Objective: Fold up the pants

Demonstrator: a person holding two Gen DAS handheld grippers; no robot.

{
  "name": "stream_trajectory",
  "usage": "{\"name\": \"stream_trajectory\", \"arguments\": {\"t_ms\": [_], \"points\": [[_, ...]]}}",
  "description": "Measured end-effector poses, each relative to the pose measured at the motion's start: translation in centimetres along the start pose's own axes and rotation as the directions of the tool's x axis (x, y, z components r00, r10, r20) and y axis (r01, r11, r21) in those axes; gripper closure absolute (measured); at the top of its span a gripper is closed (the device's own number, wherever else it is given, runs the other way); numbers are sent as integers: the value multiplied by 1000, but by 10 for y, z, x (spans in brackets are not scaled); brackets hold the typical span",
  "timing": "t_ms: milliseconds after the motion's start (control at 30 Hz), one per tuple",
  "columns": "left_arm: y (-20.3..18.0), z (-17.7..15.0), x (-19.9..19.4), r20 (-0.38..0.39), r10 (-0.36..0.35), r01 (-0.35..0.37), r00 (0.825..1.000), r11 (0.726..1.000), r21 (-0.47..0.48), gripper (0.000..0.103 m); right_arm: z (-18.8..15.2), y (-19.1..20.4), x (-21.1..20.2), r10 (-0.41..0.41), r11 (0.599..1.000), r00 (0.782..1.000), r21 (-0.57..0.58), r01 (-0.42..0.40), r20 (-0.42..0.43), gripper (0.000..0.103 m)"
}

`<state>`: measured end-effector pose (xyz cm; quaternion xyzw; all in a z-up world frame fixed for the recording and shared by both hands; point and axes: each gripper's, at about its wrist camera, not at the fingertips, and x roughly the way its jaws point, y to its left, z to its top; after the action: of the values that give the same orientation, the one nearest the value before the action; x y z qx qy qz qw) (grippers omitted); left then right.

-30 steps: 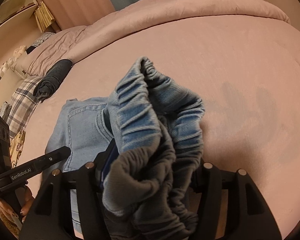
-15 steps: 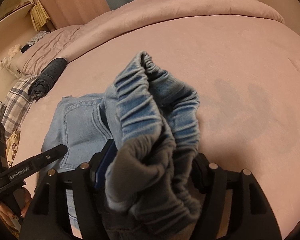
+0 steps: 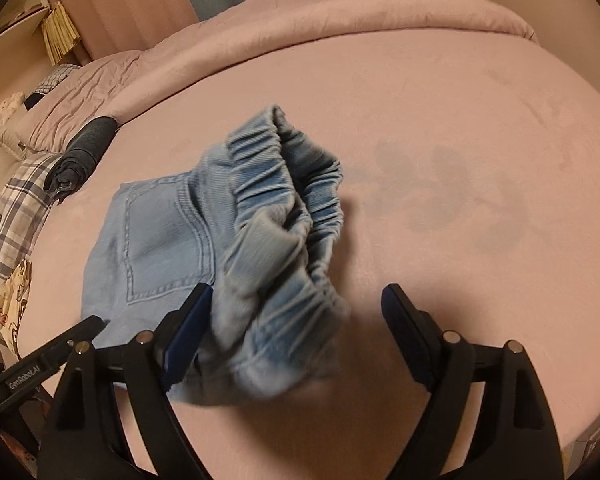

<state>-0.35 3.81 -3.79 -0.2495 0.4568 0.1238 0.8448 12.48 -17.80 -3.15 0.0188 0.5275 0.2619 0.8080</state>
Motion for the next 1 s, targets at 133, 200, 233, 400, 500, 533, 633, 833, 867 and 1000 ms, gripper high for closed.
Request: {"name": "stream_trajectory", "arguments": {"t_ms": [133,200,233,400,500,533,633,833,867,1000], "points": [[-7,-3,-26,37,-41,41,998,999,15,31,-2,5,-22,-1,1000,999,-19,2,50,12],[-12,-4,-40,69,-50,48,996,998,28,19,-4,5,-35,9,1000,997,-21,-7,82,7],[-14,-5,-47,87,-52,49,995,998,36,18,-4,5,-40,11,1000,995,-20,-9,97,6],[-30,-7,-68,150,-26,16,988,997,74,13,-6,13,-61,31,999,986,-41,-24,161,2],[-40,-12,-77,185,-13,-8,983,993,114,13,-8,20,-69,52,997,981,-69,-40,185,1],[-44,-14,-81,198,-15,-10,980,992,125,13,-8,23,-71,59,996,980,-79,-45,192,1],[-53,-17,-89,219,-10,-23,976,989,146,7,-10,28,-77,73,994,975,-100,-53,210,1],[-58,-21,-96,240,12,-52,971,986,158,4,-17,38,-88,86,990,968,-127,-57,234,0],[-58,-21,-97,243,13,-52,970,986,156,4,-18,39,-90,85,990,967,-132,-54,240,0],[-59,-21,-101,252,14,-54,968,987,153,4,-22,44,-97,74,989,962,-142,-37,263,0]]}}
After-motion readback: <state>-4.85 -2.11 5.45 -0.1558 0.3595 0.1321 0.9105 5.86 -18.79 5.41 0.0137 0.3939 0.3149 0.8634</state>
